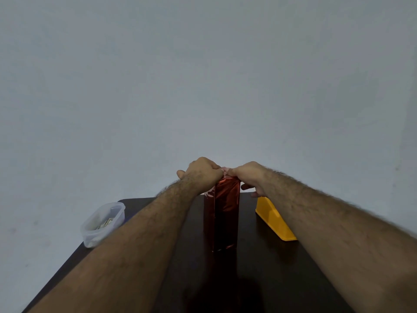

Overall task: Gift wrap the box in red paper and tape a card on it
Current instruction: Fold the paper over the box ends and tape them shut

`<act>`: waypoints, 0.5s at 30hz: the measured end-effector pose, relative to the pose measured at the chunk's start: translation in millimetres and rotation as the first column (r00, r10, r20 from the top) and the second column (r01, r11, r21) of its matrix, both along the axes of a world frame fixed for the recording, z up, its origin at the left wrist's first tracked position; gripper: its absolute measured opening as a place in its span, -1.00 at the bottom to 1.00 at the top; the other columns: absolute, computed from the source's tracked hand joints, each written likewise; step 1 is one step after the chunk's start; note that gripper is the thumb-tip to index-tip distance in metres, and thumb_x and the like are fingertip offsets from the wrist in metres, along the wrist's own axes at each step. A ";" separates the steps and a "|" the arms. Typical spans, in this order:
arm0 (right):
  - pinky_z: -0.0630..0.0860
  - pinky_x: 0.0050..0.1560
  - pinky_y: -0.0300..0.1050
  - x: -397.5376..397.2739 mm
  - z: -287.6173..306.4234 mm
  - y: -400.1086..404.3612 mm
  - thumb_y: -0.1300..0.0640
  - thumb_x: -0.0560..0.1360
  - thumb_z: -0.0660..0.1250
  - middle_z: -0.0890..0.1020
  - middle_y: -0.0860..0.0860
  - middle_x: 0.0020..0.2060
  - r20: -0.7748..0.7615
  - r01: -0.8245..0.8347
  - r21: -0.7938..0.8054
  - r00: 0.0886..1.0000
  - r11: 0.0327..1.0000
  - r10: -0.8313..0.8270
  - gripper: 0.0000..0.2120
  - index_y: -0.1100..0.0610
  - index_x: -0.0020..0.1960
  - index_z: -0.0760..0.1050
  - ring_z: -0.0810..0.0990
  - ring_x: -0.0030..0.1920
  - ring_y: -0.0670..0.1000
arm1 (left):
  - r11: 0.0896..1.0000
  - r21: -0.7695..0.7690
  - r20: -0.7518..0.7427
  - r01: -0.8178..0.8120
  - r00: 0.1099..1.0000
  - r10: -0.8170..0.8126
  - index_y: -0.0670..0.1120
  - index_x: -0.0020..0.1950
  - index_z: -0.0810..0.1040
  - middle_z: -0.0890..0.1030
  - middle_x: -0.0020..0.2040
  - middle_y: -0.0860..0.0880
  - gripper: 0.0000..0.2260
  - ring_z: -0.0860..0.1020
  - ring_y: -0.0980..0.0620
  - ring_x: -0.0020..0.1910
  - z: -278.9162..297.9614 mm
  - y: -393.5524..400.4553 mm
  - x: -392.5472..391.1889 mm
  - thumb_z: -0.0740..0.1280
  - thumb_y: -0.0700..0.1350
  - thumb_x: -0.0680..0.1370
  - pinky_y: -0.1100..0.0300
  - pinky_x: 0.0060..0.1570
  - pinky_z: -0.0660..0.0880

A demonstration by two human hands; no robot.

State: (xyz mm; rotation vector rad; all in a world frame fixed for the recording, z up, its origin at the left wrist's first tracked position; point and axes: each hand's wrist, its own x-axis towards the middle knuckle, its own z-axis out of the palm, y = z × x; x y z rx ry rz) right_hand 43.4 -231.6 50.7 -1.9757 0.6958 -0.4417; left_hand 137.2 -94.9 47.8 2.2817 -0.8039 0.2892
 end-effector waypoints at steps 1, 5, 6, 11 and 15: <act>0.51 -0.01 0.11 -0.1 1.3 0.3 -0.16 0.54 0.49 0.66 -0.01 0.08 0.006 0.011 -0.023 1.000 1.000 -0.011 -0.60 0.14 0.17 0.60 0.65 0.06 0.04 | 1.000 -0.001 -0.009 0.005 1.000 -0.005 0.12 -0.15 0.73 0.67 -0.14 0.19 -0.77 0.55 0.02 0.03 0.2 -0.2 -0.6 0.34 0.12 0.62 -0.12 0.22 0.26; 0.42 -0.37 -0.15 2.0 12.4 6.5 0.17 0.62 0.32 0.66 0.12 -0.16 -0.030 0.086 -0.180 0.995 0.980 -0.093 -0.82 0.21 -0.15 0.52 0.62 -0.24 0.02 | 1.000 0.000 -0.026 0.012 1.000 -0.012 0.09 -0.10 0.76 0.71 -0.10 0.15 -0.77 0.56 0.02 0.02 2.4 -3.9 -3.5 0.34 0.11 0.61 -0.11 0.18 0.26; 0.40 -0.40 -0.17 4.2 14.2 7.6 0.27 0.62 0.28 0.60 0.11 -0.22 -0.024 0.105 -0.178 0.994 0.978 -0.111 -0.78 0.19 -0.21 0.45 0.55 -0.30 0.01 | 1.000 -0.003 -0.021 0.007 1.000 -0.007 0.08 -0.06 0.77 0.71 -0.09 0.15 -0.77 0.57 0.01 0.03 2.4 -5.0 -3.8 0.34 0.11 0.61 -0.10 0.18 0.25; 0.48 -0.26 -0.09 4.5 17.1 5.9 -0.09 0.62 0.35 0.70 0.03 -0.10 0.071 0.083 -0.020 0.994 0.996 -0.081 -0.67 0.20 0.06 0.62 0.68 -0.13 0.09 | 1.000 -0.019 -0.006 0.005 1.000 -0.005 0.07 -0.11 0.74 0.66 -0.18 0.17 -0.75 0.54 0.04 -0.02 -1.1 -3.5 -1.6 0.34 0.12 0.62 -0.10 0.13 0.24; 0.46 -0.23 -0.04 4.2 11.1 6.5 -0.02 0.51 0.52 0.78 0.04 -0.10 0.013 0.068 0.062 0.998 0.996 -0.069 -0.80 0.12 -0.03 0.69 0.77 -0.08 0.10 | 1.000 -0.018 0.008 0.016 1.000 -0.016 0.08 -0.12 0.75 0.69 -0.17 0.11 -0.76 0.57 0.05 -0.04 -2.1 -3.2 -0.5 0.34 0.11 0.60 -0.08 0.11 0.26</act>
